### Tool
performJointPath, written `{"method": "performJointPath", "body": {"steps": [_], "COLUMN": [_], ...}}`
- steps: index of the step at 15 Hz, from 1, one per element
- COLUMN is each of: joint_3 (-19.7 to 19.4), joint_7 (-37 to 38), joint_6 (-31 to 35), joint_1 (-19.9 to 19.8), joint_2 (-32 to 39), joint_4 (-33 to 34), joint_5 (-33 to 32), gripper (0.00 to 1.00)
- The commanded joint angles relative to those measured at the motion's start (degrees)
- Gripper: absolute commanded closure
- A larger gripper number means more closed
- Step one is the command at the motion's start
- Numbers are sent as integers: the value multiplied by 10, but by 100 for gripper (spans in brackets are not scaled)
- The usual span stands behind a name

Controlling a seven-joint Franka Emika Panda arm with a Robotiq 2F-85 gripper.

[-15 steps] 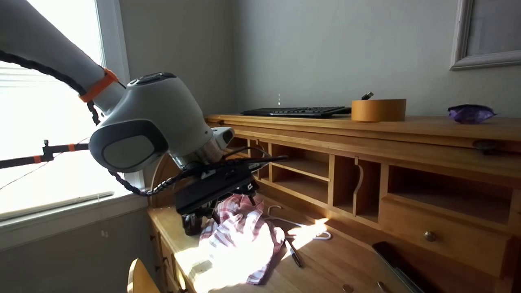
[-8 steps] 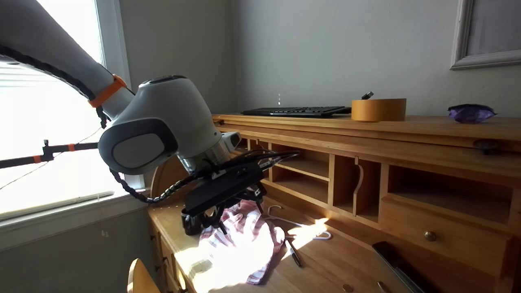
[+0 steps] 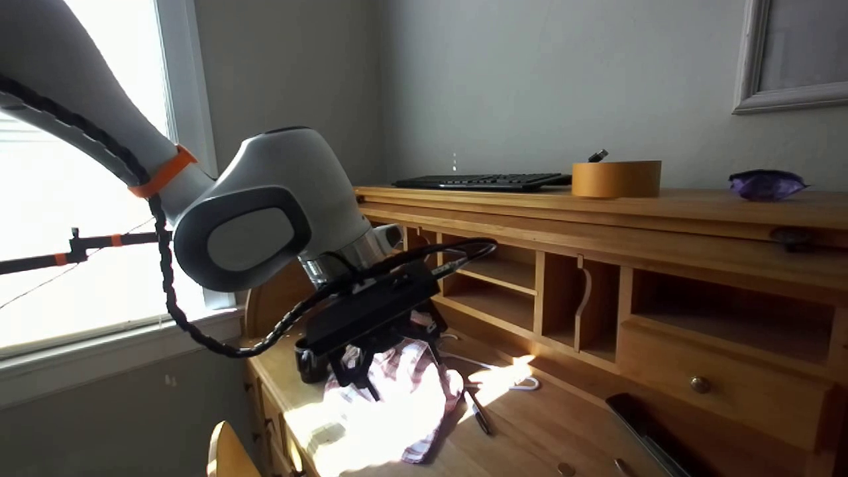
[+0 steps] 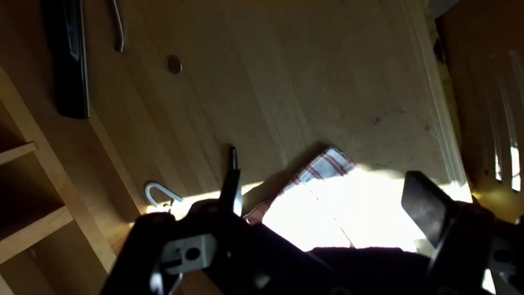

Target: Pick up the marker and put it in the cup

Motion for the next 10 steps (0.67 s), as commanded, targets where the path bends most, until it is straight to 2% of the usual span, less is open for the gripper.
{"method": "performJointPath", "body": {"steps": [1,4,7,8,9,10], "joint_3": [-84,-148,-207,-246,-267,-176], "joint_7": [106,174,217,257,274,261], "joint_6": [-33,-44,-36,-23,-21,-38], "joint_1": [80,154,230,271,300,197], "joint_2": [-80,-156,-236,-250,-274,-225], "joint_4": [64,124,196,219,252,185], "joint_5": [-117,-177,-203,-223,-230,-246], "gripper": [0,0,0,0,0,0]}}
